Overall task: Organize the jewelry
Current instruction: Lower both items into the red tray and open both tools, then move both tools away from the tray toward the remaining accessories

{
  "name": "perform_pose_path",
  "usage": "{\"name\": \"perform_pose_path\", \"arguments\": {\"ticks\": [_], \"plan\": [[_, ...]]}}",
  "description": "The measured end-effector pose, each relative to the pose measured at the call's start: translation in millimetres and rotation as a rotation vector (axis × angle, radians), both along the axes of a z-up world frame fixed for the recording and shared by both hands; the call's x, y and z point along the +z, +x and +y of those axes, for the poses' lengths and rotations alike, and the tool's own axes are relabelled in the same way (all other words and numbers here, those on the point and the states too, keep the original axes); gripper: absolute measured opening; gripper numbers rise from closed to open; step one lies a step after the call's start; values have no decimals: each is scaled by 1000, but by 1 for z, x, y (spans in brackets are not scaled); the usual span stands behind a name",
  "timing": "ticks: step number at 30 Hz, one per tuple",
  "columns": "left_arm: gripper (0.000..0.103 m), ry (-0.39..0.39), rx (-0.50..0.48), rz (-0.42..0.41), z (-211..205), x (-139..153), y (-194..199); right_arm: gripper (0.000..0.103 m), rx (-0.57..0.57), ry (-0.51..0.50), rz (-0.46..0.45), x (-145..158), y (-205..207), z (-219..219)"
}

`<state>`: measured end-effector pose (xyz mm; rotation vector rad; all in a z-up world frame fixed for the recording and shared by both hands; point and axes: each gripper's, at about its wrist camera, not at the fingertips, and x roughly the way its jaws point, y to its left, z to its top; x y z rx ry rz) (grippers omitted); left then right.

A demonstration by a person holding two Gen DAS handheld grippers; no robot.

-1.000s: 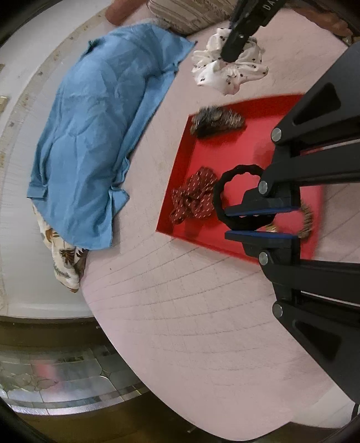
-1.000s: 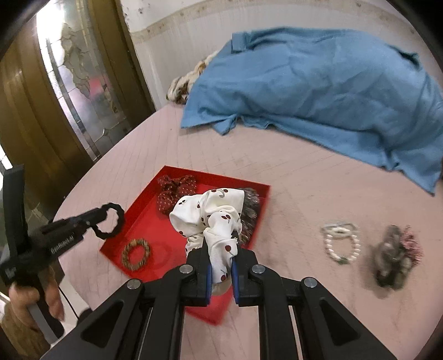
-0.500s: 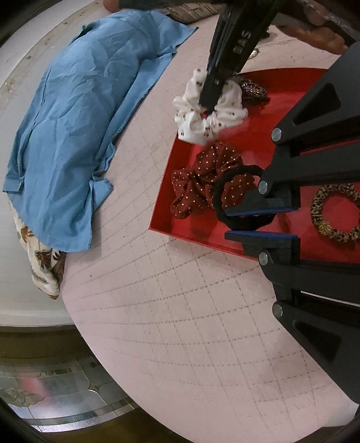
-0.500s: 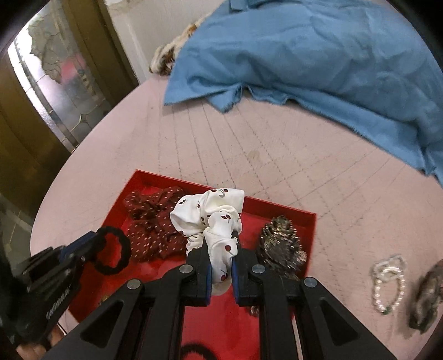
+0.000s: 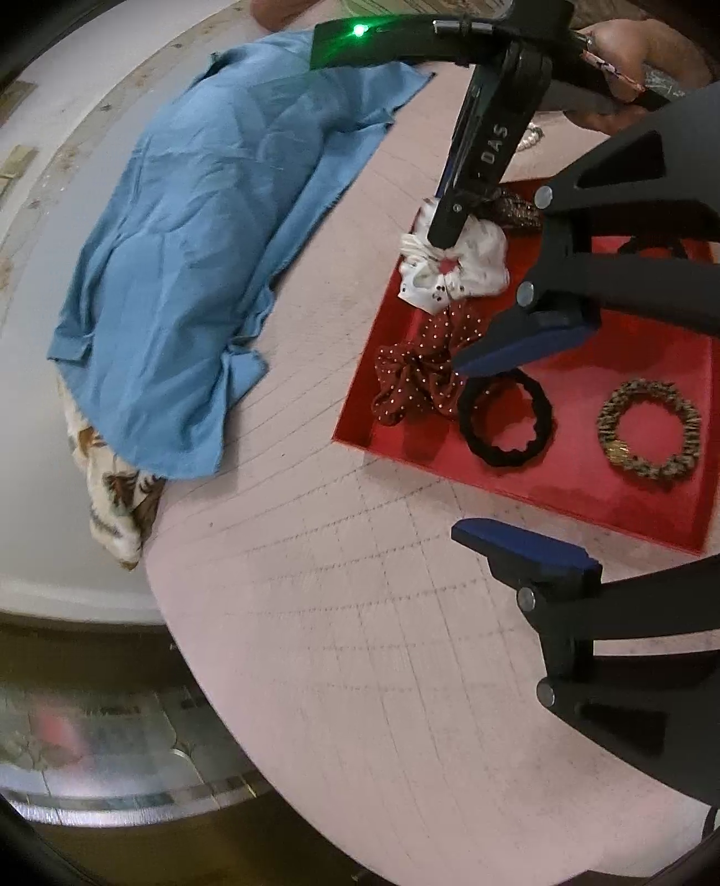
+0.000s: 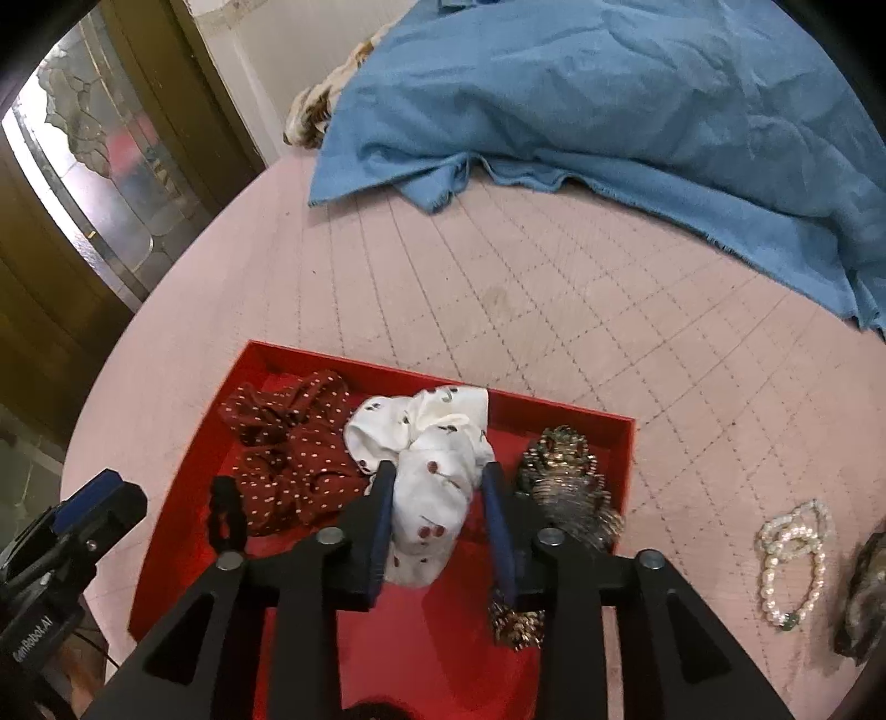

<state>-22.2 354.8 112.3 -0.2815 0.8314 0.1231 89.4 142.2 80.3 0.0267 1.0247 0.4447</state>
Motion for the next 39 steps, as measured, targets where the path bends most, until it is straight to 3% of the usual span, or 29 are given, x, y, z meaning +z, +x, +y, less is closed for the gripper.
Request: {"name": "perform_pose_path", "arguments": {"ticks": [6, 12, 21, 26, 39], "plan": [[59, 41, 40, -31, -9, 20, -35, 47, 3, 54, -23, 20, -24, -23], [64, 24, 65, -35, -23, 27, -69, 53, -15, 97, -24, 25, -72, -61], [64, -14, 68, -10, -53, 26, -108, 55, -84, 35, -117, 18, -152, -118], [64, 16, 21, 10, -79, 28, -116, 57, -126, 11, -142, 15, -177, -147], [64, 141, -96, -4, -141, 43, -129, 61, -260, 60, -153, 15, -204, -218]]}}
